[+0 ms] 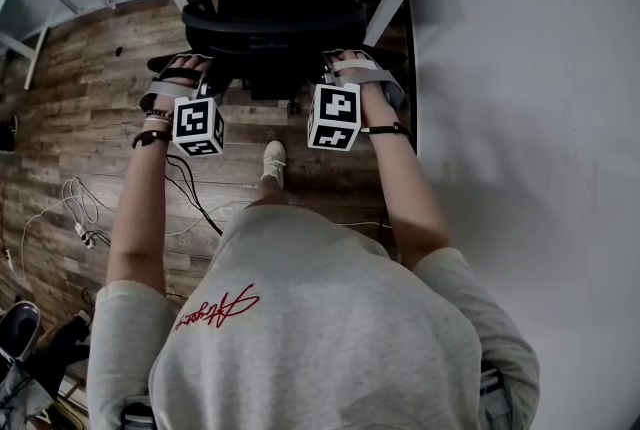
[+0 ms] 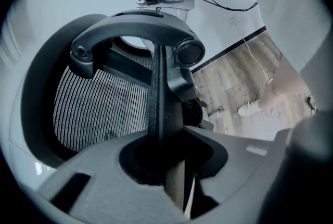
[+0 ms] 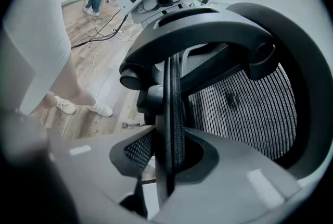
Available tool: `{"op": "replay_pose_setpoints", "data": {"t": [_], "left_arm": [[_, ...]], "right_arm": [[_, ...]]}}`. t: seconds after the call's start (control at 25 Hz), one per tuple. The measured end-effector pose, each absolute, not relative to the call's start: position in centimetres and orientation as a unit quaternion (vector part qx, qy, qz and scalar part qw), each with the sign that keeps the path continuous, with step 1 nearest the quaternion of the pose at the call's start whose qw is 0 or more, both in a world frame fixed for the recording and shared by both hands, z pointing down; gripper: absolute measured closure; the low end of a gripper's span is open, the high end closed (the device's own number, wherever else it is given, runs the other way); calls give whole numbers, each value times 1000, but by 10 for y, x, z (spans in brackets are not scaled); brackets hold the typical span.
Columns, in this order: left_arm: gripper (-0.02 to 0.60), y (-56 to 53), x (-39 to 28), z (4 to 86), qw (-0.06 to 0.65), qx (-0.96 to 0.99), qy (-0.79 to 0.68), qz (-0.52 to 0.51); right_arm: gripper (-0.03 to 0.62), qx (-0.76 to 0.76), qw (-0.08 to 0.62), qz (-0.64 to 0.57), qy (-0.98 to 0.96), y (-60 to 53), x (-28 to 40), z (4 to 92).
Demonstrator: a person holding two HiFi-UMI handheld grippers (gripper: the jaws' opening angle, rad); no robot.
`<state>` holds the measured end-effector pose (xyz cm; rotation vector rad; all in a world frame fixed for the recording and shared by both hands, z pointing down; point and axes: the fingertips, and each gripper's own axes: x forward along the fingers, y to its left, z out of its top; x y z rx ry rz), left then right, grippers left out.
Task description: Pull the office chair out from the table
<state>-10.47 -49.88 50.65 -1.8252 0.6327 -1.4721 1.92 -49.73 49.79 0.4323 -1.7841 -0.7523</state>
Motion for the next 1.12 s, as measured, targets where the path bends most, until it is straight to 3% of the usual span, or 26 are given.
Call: {"op": "replay_pose_setpoints", "data": {"t": [1.12], "left_arm": [[489, -480, -84, 507, 342, -696, 259, -576]], "right_arm": [[496, 170, 546, -317, -757, -481, 40, 500]]}}
